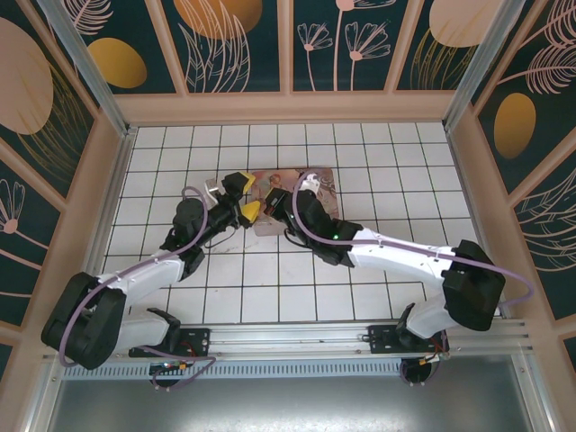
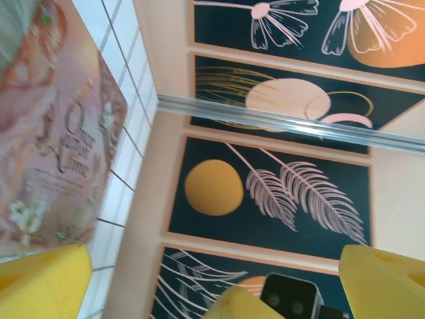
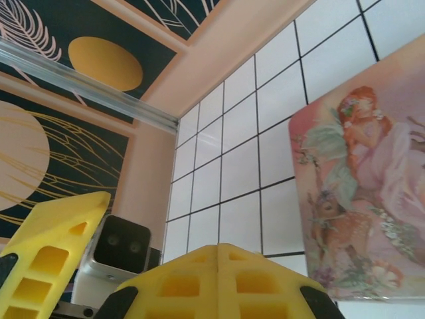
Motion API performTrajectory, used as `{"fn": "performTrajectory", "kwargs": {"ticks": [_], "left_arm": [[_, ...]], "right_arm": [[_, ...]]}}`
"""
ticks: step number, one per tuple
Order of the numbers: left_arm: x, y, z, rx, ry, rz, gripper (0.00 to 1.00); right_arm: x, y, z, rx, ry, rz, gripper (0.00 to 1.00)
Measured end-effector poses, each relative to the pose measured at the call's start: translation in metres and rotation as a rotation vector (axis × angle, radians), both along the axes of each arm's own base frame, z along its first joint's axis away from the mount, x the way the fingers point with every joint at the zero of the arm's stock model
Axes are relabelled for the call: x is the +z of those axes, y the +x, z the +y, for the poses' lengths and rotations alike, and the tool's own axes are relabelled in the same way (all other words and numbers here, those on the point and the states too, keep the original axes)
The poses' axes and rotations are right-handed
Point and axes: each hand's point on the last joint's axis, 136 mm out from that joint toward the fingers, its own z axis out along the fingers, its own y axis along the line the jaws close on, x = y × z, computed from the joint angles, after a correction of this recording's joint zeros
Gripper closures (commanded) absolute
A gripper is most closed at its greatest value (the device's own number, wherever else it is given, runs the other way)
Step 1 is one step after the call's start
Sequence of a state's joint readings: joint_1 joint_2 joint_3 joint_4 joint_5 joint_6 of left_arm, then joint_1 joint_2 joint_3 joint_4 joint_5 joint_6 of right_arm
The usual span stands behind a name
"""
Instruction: Unlock a padlock with a key
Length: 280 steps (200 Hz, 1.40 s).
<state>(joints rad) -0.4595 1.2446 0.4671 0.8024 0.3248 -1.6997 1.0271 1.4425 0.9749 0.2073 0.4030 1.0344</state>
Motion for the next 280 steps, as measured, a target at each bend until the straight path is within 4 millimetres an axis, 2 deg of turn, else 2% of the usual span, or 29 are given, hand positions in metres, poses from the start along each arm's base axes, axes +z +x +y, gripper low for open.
{"fn": "performTrajectory", "kwargs": {"ticks": [43, 69, 91, 127, 147, 167, 189, 227, 252, 280], "left_arm": [[-0.003, 0.025, 0.046, 0.134, 0.217, -0.05, 0.01], [-0.011, 0.036, 0.06, 0.157, 0.396, -0.065, 0.01], [-0.03, 0.04, 0.065, 0.145, 0.525, -0.052, 0.01], [-0.071, 0.04, 0.086, 0.15, 0.688, 0.033, 0.01], [-0.078, 0.042, 0.105, 0.183, 0.751, 0.06, 0.01], [-0.081, 0.044, 0.121, 0.215, 0.794, 0.078, 0.01], [-0.077, 0.044, 0.131, 0.237, 0.817, 0.078, 0.01], [-0.064, 0.041, 0.132, 0.245, 0.811, 0.046, 0.01], [-0.06, 0.04, 0.13, 0.239, 0.801, 0.034, 0.02], [-0.055, 0.038, 0.127, 0.229, 0.784, 0.019, 0.01]], "right_arm": [[-0.015, -0.004, -0.022, -0.022, -0.057, 0.026, 0.62], [-0.029, -0.007, -0.017, 0.024, -0.088, 0.058, 0.56], [-0.06, -0.011, 0.002, 0.097, -0.129, 0.113, 0.55], [-0.135, -0.015, 0.05, 0.231, -0.23, 0.242, 0.55], [-0.157, -0.012, 0.08, 0.29, -0.244, 0.279, 0.55], [-0.164, -0.004, 0.104, 0.321, -0.236, 0.286, 0.55], [-0.167, 0.004, 0.112, 0.32, -0.227, 0.288, 0.55], [-0.175, 0.024, 0.093, 0.248, -0.253, 0.311, 0.54], [-0.182, 0.03, 0.08, 0.2, -0.295, 0.331, 0.54], [-0.176, 0.035, 0.076, 0.164, -0.332, 0.333, 0.54]]}}
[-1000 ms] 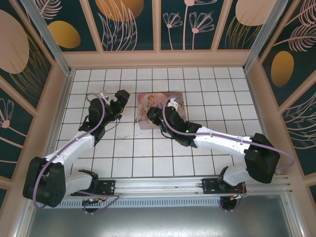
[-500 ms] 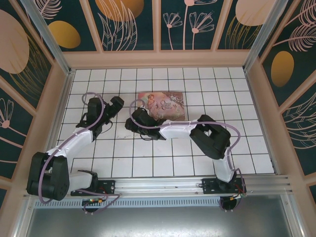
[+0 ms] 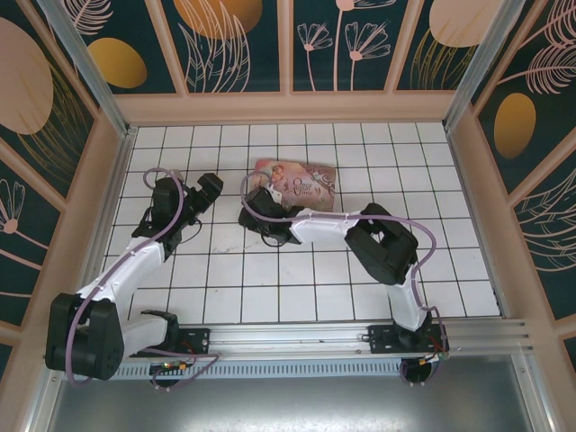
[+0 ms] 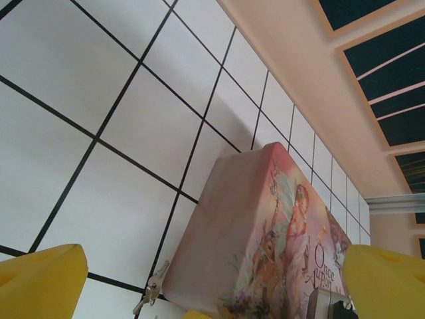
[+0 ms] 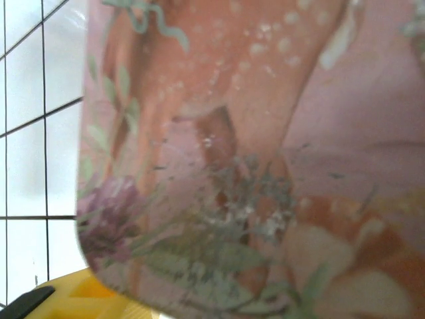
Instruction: Unlock a padlock with a key
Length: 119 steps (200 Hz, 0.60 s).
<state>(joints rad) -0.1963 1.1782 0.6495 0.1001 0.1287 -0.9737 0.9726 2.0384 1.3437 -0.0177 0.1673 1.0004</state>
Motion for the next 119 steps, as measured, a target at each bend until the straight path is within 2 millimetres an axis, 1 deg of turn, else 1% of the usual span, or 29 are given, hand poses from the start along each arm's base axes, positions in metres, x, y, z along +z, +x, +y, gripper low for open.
{"fn": "performTrajectory", "kwargs": {"ticks": [19, 32, 42, 59, 70, 80, 91, 103, 119], "left_arm": [[0.004, -0.001, -0.001, -0.004, -0.007, -0.01, 0.01], [0.007, -0.002, -0.002, -0.009, -0.012, -0.016, 0.02], [0.009, -0.002, -0.002, -0.011, -0.014, -0.021, 0.01], [0.013, -0.003, -0.002, -0.013, -0.017, -0.031, 0.01], [0.015, -0.004, -0.001, -0.01, -0.019, -0.036, 0.01], [0.02, -0.004, 0.004, 0.01, -0.023, -0.046, 0.01], [0.025, -0.004, 0.008, 0.026, -0.021, -0.053, 0.01], [0.03, -0.004, 0.012, 0.039, -0.018, -0.06, 0.01], [0.038, -0.004, 0.015, 0.046, -0.016, -0.071, 0.01]], "right_arm": [[0.008, 0.0, 0.004, -0.004, -0.012, -0.014, 0.54], [0.021, -0.002, 0.013, 0.007, -0.018, -0.031, 0.54], [0.036, -0.004, 0.025, 0.025, -0.013, -0.053, 0.54], [0.069, -0.008, 0.055, 0.058, 0.037, -0.102, 0.54], [0.085, -0.011, 0.069, 0.073, 0.066, -0.123, 0.54], [0.088, -0.011, 0.075, 0.078, 0.067, -0.124, 0.54], [0.087, -0.008, 0.08, 0.077, 0.068, -0.124, 0.54], [0.079, -0.002, 0.08, 0.069, 0.058, -0.119, 0.54], [0.062, 0.009, 0.075, 0.051, 0.027, -0.101, 0.54]]}}
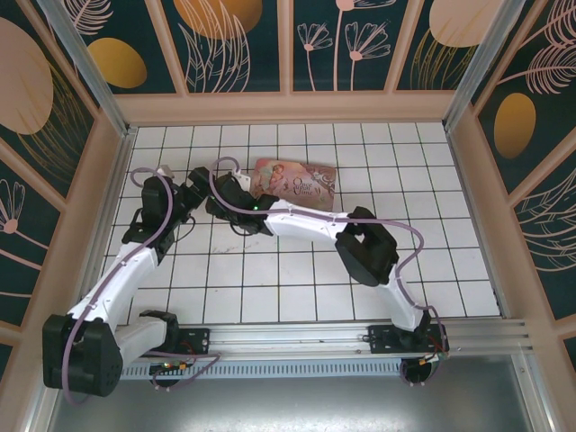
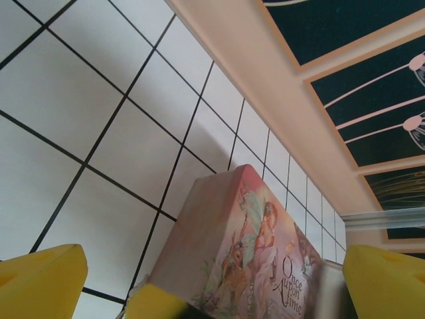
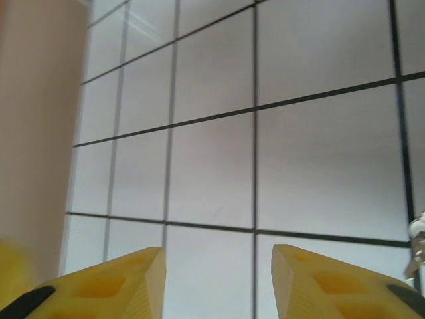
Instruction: Unlock a padlock with a key
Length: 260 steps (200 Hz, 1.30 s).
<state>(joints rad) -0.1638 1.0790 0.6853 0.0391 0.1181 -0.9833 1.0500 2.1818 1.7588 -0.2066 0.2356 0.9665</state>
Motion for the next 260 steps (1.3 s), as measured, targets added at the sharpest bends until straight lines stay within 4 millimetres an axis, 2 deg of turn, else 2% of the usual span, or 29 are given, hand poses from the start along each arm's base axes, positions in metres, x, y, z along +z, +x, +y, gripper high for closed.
{"fn": "performTrajectory", "kwargs": {"ticks": [28, 69, 143, 175, 195, 214, 234, 260], "left_arm": [[0.01, 0.001, 0.004, 0.015, 0.009, -0.02, 0.01], [0.009, -0.001, 0.004, 0.011, 0.013, -0.013, 0.01], [0.008, -0.002, 0.0, -0.012, 0.003, -0.008, 0.01], [0.006, 0.005, -0.002, -0.014, 0.004, 0.007, 0.01], [0.011, 0.011, -0.003, -0.014, 0.002, 0.002, 0.01], [0.019, 0.015, -0.003, -0.011, -0.007, -0.012, 0.01], [0.027, 0.017, -0.006, -0.017, -0.024, -0.024, 0.01], [0.035, 0.018, -0.008, -0.02, -0.048, -0.037, 0.01]], "right_arm": [[-0.025, 0.025, -0.01, -0.043, -0.041, 0.025, 0.55], [-0.033, 0.041, -0.024, -0.084, -0.069, 0.035, 0.55], [-0.057, 0.024, -0.062, -0.117, -0.165, 0.085, 0.55], [-0.05, 0.022, -0.061, -0.113, -0.178, 0.092, 0.54], [-0.036, 0.023, -0.05, -0.122, -0.161, 0.081, 0.52], [-0.032, 0.023, -0.042, -0.131, -0.151, 0.078, 0.52], [-0.043, 0.022, -0.04, -0.143, -0.169, 0.094, 0.52], [-0.068, 0.019, -0.046, -0.158, -0.225, 0.128, 0.52]]}}
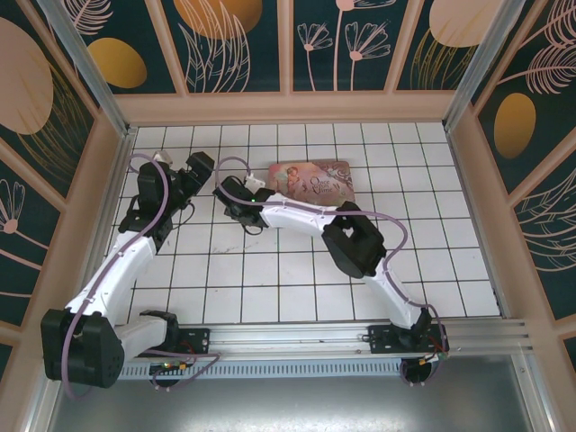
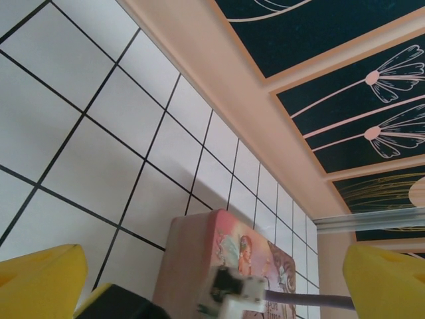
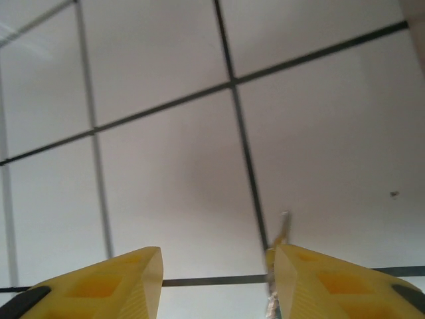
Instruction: Unlock a padlock with a key
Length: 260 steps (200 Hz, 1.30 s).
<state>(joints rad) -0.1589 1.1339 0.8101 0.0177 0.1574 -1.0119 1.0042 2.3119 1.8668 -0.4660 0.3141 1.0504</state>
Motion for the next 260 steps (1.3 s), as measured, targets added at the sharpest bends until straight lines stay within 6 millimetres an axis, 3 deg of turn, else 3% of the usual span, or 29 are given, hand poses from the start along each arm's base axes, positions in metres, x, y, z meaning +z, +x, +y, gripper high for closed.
{"fn": "performTrajectory", "kwargs": {"ticks": [44, 118, 188, 224, 260], "left_arm": [[0.005, -0.001, -0.003, -0.01, -0.024, -0.006, 0.01], [0.012, 0.0, -0.007, -0.022, -0.054, -0.032, 0.01], [0.01, 0.0, -0.008, -0.029, -0.068, -0.033, 0.02], [0.009, 0.0, -0.009, -0.031, -0.072, -0.032, 0.01], [0.01, 0.0, -0.009, -0.031, -0.081, -0.033, 0.01]], "right_arm": [[-0.029, -0.005, -0.008, -0.006, -0.069, 0.045, 0.53], [-0.029, 0.0, 0.004, -0.003, -0.078, 0.04, 0.56], [-0.031, -0.005, 0.003, -0.006, -0.117, 0.018, 0.56], [-0.034, -0.011, 0.002, -0.003, -0.145, 0.004, 0.61], [-0.037, -0.011, -0.002, -0.009, -0.162, -0.007, 0.73]]}}
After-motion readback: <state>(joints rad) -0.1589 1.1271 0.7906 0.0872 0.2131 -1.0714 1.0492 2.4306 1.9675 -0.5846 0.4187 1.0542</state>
